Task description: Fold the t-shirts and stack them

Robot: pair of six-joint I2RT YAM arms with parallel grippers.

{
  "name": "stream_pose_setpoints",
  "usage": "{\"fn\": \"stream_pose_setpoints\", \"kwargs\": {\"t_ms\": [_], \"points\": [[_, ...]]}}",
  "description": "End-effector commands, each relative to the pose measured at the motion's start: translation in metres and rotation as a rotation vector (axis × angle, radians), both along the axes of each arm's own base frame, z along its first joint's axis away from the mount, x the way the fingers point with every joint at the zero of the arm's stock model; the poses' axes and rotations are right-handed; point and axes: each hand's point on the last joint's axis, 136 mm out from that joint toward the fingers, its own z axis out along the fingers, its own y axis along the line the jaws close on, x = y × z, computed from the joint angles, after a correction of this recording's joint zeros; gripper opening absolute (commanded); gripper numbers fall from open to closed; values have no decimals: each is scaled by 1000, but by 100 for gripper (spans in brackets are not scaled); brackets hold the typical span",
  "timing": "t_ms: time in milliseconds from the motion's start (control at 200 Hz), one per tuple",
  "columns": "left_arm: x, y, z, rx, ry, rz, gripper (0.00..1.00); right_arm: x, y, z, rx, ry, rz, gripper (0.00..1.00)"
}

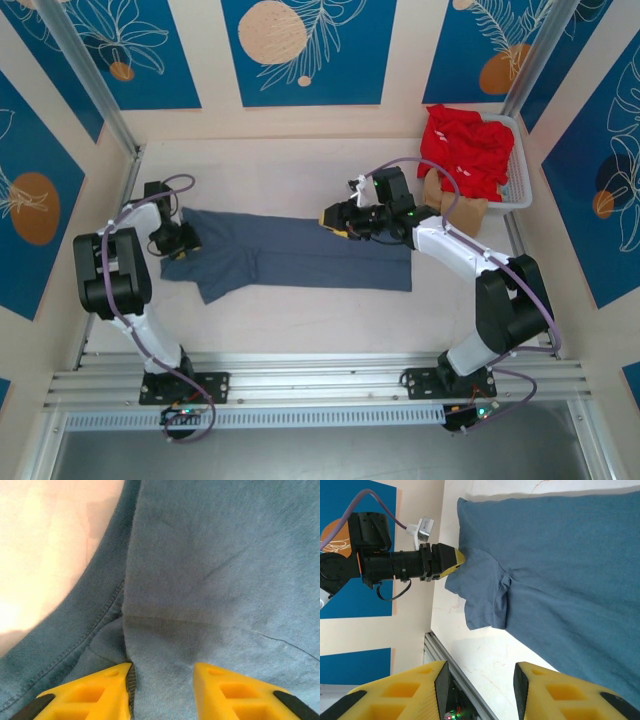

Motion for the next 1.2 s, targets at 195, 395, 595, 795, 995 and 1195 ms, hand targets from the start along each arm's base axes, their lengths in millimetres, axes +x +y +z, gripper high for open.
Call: {"fn": "stream_pose_setpoints", "kwargs": {"t_ms": [195,395,595,795,995,1195], "points": [[9,-2,15,-27,-39,-1,13,0,-3,-4,-26,28,-8,40],[9,1,31,-20,-44,39,0,1,-4,-6,-36,30,-9,40],[13,-3,46,-68,18,106,0,0,-7,-8,-50,39,-10,40],[20,-3,62,-81,111,123,0,-1,-11,-9,-52,42,-16,40],[38,-5,73,-74,142,89,0,-4,-12,-12,-52,51,-13,40],[53,0,65,-40,179,70,0,-7,-14,-14,-56,59,-14,40]]}}
